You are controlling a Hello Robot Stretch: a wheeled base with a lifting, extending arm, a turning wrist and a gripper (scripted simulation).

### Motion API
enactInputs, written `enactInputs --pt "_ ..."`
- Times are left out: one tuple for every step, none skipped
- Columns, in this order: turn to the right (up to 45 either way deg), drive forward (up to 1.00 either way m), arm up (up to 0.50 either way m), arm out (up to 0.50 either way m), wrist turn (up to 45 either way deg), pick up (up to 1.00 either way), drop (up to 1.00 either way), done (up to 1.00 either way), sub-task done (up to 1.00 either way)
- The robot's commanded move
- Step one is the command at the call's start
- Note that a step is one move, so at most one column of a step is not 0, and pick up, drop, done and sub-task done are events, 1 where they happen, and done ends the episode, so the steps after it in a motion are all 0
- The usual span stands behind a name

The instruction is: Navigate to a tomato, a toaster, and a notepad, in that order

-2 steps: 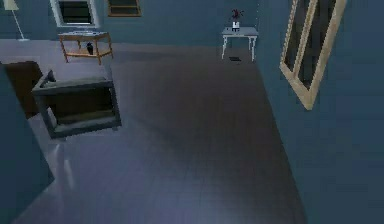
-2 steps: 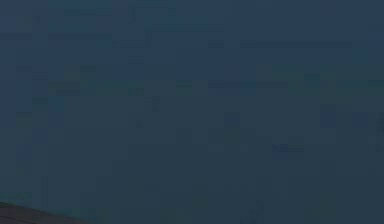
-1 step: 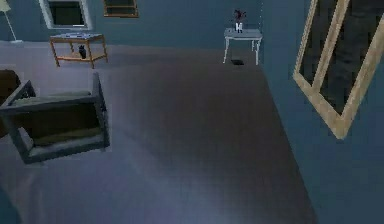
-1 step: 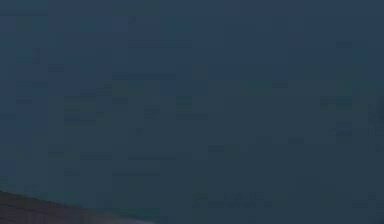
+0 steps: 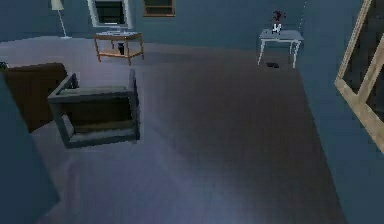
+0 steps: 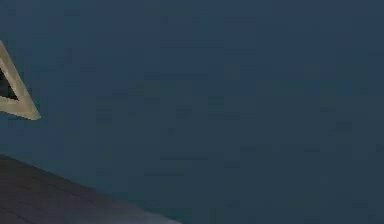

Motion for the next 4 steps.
enactInputs --pt "0.0 1.00 0.00 0.00 0.0 0.00 0.00 0.00 0.00" --pt "0.0 0.90 0.00 0.00 0.0 0.00 0.00 0.00 0.00" --pt "-15.0 0.00 0.00 0.00 0.0 0.00 0.00 0.00 0.00" --pt "0.0 1.00 0.00 0.00 0.0 0.00 0.00 0.00 0.00"
